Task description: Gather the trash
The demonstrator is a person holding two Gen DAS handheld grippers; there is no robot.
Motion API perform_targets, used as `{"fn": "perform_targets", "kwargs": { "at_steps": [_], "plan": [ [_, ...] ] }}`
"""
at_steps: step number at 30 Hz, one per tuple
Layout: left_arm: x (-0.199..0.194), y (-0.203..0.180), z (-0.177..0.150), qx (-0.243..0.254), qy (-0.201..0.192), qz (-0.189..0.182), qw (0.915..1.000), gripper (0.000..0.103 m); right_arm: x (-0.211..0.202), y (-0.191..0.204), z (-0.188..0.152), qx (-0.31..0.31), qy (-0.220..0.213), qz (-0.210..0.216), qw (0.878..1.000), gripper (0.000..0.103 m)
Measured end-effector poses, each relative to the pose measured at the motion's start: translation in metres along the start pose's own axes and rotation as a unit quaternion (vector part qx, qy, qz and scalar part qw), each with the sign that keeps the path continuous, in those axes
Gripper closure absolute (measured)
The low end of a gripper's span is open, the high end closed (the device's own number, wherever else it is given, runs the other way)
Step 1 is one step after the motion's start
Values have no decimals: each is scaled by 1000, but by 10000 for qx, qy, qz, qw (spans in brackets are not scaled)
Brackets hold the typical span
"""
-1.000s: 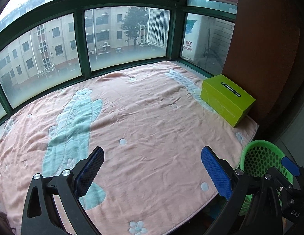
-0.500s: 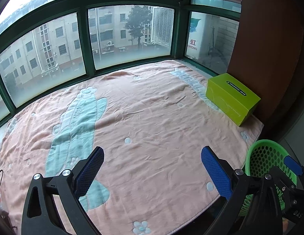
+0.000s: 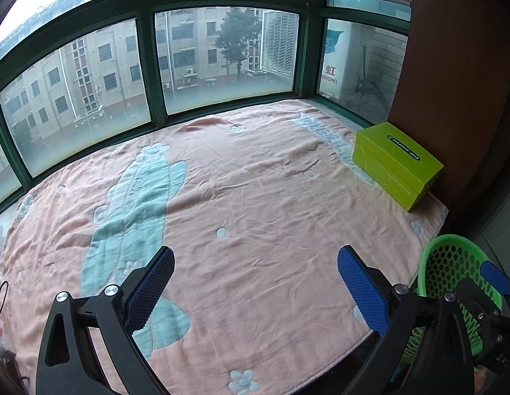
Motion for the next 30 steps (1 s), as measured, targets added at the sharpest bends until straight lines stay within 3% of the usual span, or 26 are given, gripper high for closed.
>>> {"fn": "perform_targets", "kwargs": {
  "at_steps": [30],
  "plan": [
    [1,6,0,-39,8,84,10000,7,1,3,-1,2,6,23,10000,10]
  ]
}}
Point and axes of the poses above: each gripper's, at about its wrist camera, not at the fingertips, and x roughly the way its jaws point, y to its left, z to its top, the point moved 2 cm from there along x, roughly the way its jaws point, and after that the axes turned 9 degrees about z, right-handed, at the moved point
